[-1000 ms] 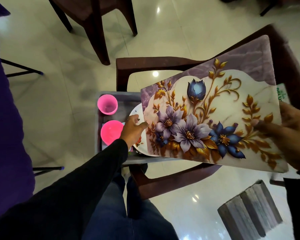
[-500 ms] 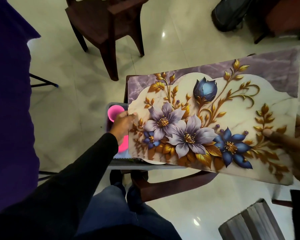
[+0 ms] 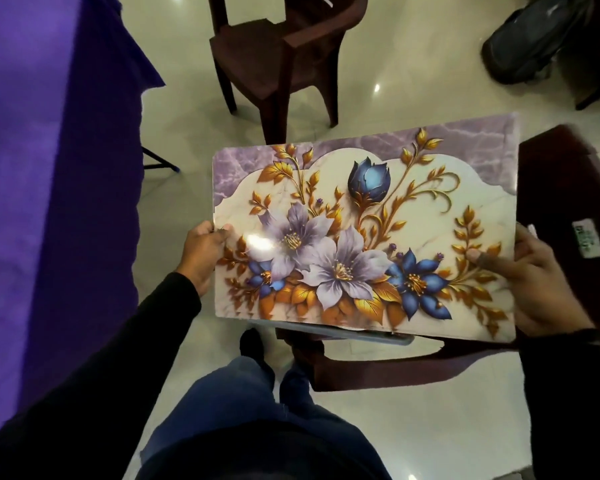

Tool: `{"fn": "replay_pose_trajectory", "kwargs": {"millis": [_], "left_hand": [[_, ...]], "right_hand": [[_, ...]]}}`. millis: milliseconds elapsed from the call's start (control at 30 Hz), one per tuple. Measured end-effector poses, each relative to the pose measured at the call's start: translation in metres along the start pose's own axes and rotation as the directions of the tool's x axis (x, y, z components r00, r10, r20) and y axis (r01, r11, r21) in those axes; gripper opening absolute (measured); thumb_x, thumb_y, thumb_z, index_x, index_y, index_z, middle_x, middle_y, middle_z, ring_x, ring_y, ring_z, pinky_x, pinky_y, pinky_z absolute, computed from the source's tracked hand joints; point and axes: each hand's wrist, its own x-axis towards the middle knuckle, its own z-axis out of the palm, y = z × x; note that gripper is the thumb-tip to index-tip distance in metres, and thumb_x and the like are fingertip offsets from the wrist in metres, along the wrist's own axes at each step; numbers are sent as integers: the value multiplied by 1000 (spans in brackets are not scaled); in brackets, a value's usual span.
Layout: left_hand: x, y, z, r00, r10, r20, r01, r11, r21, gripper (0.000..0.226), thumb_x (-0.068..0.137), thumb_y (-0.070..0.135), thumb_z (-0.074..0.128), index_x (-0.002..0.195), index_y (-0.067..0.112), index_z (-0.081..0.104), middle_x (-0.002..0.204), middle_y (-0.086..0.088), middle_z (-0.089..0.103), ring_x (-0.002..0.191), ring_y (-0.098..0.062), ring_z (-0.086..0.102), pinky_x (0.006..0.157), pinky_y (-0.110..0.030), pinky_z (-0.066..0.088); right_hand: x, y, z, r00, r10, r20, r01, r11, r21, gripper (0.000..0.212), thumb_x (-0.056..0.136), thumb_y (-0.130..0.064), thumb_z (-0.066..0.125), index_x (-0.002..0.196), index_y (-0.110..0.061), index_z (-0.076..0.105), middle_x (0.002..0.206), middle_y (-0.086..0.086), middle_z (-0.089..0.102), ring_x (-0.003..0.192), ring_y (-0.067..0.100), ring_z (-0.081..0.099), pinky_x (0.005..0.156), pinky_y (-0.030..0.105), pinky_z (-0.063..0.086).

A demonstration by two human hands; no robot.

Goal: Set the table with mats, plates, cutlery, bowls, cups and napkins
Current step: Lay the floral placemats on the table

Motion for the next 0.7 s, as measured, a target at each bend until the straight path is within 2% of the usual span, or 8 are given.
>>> {"fn": "replay_pose_trajectory", "kwargs": {"millis": [67,200,267,333,367,433,567,700], "left_hand": [[-5,-2,-25,999,-10,-46,10,1000,-13,21,101,12,55,117,3,64,115,-18,72,96,-28,67,93,-47,54],[-13,-4,-72,990,-32,-140,19,995,-95,12,98,12,57,104,11,68,103,-16,74,88,-29,70,84,-45,57],[-18,-4,-97,982,-17,-187,-7,992,-130,12,99,9,55,99,12,67,97,-14,73,79,-23,70,72,-35,60],[-21,-2,-123,974,3,-225,-37,988,-148,12,100,7,53,103,7,64,92,-10,72,72,-17,69,59,-26,57],[-23,-1,-138,969,10,-247,-49,987,-155,13,99,7,53,107,5,63,92,-10,72,72,-17,68,57,-24,56],[-26,3,-170,954,36,-298,-88,983,-163,12,99,6,54,108,4,63,93,-10,71,73,-17,68,57,-24,55],[-29,9,-231,906,68,-418,-161,968,-193,13,98,2,54,93,10,62,82,-2,69,64,-10,65,56,-21,53],[-28,5,-298,857,83,-508,-226,948,-226,10,96,3,55,97,11,62,88,-5,68,77,-19,63,68,-30,52]], "right_hand": [[6,4,21,998,17,52,-17,1000,-6,45,90,8,57,128,-14,58,112,17,72,99,33,71,71,49,61],[14,5,64,990,31,137,-25,999,-39,45,90,7,57,131,-11,55,111,17,72,98,34,72,69,45,62],[16,2,89,983,37,181,-27,998,-59,46,90,7,57,132,-12,55,111,16,72,97,33,72,69,46,62],[17,-2,114,976,36,214,-17,996,-89,45,90,6,58,130,-15,57,111,16,72,96,34,72,71,48,62],[16,-4,129,972,38,231,-15,995,-101,44,90,6,58,128,-16,58,110,16,72,95,34,72,72,49,61],[15,-8,162,963,35,269,-4,994,-113,42,90,5,58,125,-18,60,109,16,73,93,33,73,72,48,61],[12,-9,231,946,40,320,2,992,-130,41,90,6,58,125,-14,60,108,18,73,94,35,72,70,46,62],[12,-6,305,918,10,396,68,981,-182,39,90,4,60,127,-9,59,109,18,72,98,38,71,81,58,57]]}}
